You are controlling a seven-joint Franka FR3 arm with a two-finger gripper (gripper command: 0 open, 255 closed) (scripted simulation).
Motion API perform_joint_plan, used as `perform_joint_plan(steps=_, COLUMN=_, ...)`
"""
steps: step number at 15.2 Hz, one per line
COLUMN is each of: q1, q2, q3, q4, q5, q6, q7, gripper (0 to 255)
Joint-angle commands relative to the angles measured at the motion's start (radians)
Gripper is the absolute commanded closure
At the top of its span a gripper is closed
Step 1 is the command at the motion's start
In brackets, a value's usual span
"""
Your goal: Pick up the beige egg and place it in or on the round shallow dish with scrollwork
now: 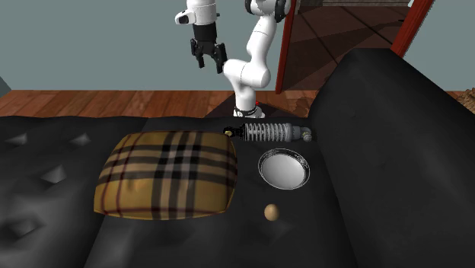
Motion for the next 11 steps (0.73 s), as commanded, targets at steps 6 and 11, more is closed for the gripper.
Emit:
perform_joint_plan(steps=6, q1=0.013, q2=0.066, q3=0.106, q4=-0.021, q5=0.074, q6=0.091, q7=0.135, gripper=0)
perform_joint_plan(steps=11, q1=0.024, q2=0.166, q3=0.210, q4=-0.008, q5=0.131, q6=0.187, q7=0.266, gripper=0)
